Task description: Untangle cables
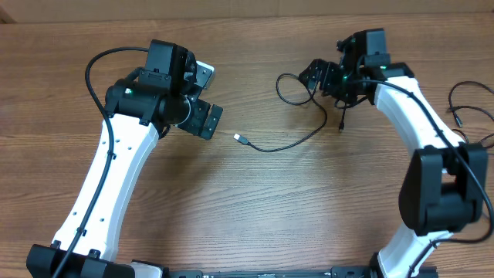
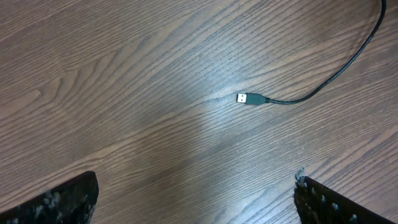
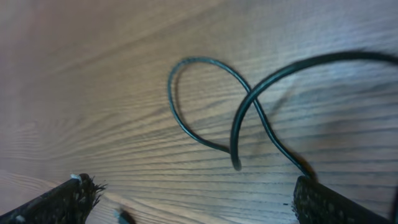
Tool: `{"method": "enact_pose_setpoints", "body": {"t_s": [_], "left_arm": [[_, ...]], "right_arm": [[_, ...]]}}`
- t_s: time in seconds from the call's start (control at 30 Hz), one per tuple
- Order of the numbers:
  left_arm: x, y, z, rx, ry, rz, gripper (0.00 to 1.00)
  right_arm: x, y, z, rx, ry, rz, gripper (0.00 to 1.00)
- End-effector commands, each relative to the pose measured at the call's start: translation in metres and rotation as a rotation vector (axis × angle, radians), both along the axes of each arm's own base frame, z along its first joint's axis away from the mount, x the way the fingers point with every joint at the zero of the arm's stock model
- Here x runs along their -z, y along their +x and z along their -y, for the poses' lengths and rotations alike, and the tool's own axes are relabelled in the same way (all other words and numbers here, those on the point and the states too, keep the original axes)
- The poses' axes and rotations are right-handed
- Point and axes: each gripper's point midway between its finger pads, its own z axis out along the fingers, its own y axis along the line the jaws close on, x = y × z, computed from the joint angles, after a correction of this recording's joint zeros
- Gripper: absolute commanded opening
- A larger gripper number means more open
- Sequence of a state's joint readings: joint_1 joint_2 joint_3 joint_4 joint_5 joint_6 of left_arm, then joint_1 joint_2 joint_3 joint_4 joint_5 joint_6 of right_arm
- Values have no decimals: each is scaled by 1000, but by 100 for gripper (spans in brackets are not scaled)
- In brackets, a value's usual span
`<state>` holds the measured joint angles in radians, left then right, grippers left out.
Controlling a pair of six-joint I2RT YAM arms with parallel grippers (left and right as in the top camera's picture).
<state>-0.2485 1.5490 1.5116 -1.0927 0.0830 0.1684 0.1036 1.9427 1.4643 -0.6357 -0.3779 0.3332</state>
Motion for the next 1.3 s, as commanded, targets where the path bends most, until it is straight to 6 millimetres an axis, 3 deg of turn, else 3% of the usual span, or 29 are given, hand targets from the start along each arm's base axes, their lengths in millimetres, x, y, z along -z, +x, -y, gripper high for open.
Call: {"method": "enact_pose_setpoints", "body": {"t_s": [0.0, 0.17, 0.37, 0.43, 0.67, 0.9, 1.07, 1.13, 1.23, 1.27], "left_arm": [[-4, 1, 3, 23, -8, 10, 99], [-4, 1, 3, 23, -8, 10, 100], [-4, 1, 3, 23, -8, 10, 100], [-4, 1, 3, 23, -8, 10, 100], [-4, 1, 3, 23, -8, 10, 99], [-4, 1, 3, 23, -8, 10, 100], [-4, 1, 3, 23, -8, 10, 100], [-4, 1, 3, 23, -8, 10, 100], [-4, 1, 3, 23, -8, 10, 99], [-4, 1, 3, 23, -8, 10, 100]], "right_arm": [[27, -1, -3, 5, -9, -54, 99], [44, 4, -7, -4, 15, -67, 77], [50, 10, -8, 2, 17, -52, 70], [54, 11, -6, 8, 6, -57, 63], [58, 10, -5, 11, 1, -65, 7], [53, 14, -9, -3, 21, -45, 4], [17, 31, -17, -25, 66, 25, 4], [-15, 43, -13, -18, 63, 80, 4], [-89, 63, 1, 13, 64, 215, 4], [-104, 66, 5, 18, 66, 242, 4]]}}
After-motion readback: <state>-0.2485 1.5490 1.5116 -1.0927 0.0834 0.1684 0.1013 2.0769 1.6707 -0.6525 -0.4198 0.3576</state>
